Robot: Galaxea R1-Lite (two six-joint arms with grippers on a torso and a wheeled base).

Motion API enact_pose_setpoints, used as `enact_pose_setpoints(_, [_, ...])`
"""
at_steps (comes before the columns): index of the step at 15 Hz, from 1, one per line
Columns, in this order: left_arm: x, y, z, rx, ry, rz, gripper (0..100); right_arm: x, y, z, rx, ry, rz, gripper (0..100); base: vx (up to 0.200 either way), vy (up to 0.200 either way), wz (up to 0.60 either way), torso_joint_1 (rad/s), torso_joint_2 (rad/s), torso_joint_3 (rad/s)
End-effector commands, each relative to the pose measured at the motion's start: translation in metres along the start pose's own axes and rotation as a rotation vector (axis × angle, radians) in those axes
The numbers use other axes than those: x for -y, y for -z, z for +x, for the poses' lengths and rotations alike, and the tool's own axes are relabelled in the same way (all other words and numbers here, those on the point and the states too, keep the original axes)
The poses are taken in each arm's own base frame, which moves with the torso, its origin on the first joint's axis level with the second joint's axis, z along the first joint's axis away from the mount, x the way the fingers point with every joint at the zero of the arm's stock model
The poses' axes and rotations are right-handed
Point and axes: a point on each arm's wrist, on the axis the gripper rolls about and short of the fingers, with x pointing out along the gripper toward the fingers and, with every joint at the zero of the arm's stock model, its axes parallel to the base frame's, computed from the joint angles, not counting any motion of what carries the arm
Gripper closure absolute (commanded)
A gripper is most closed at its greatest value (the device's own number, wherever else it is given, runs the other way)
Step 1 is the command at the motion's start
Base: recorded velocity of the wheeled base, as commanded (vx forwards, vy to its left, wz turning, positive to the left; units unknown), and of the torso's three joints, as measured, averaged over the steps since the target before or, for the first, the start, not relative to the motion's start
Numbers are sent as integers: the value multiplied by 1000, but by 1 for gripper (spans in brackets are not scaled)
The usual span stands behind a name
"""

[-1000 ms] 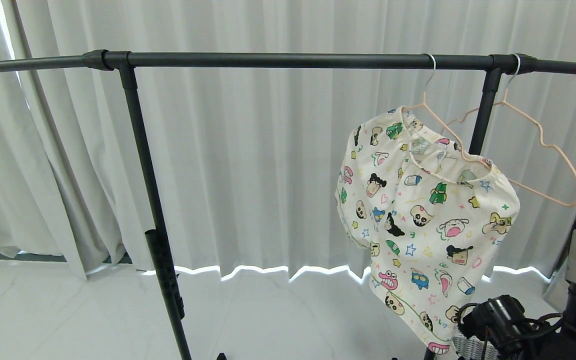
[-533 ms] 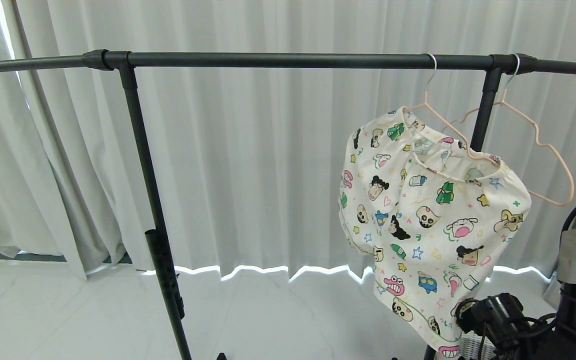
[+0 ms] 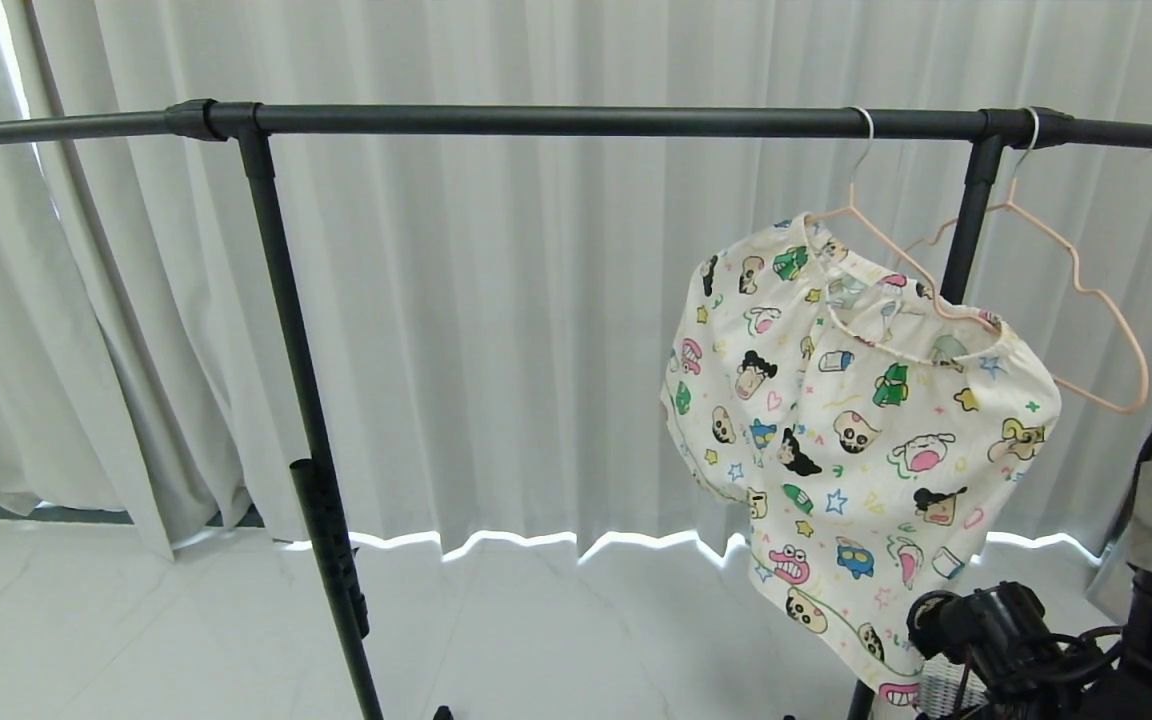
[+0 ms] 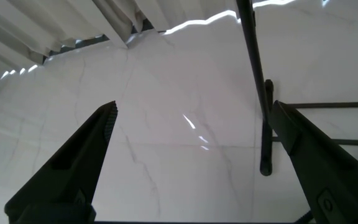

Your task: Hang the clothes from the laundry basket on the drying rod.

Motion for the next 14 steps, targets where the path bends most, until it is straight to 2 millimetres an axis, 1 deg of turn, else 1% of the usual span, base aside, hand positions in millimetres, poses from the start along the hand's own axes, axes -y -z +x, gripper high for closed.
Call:
enact_pose_setpoints(1, [1, 0, 0, 8, 15, 6, 0, 0, -11, -24, 118, -10, -6, 100, 0, 0, 0, 0, 0, 0])
enact_pose_setpoints(3, [1, -1, 1, 4, 18, 10, 0, 6, -16, -42, 196, -3, -35, 100, 0, 0, 0, 0, 0, 0])
enact_pose_setpoints(5, [1, -1, 1, -4, 20, 12, 0, 17, -19, -61, 268, 19, -76, 100, 0, 0, 0, 0, 0, 0])
enact_pose_setpoints(10, [1, -1, 2, -9, 23, 12, 0, 41, -31, -101, 402, 63, -112, 100, -200, 0, 0, 4, 2, 1])
enact_pose_setpoints(12, [1, -1, 2, -10, 21, -4, 0, 45, -39, -116, 441, 60, -117, 100, -200, 0, 0, 2, 5, 5])
enact_pose_setpoints(14, [1, -1, 2, -13, 20, -36, 0, 45, -49, -138, 483, 36, -147, 100, -200, 0, 0, 2, 2, 5])
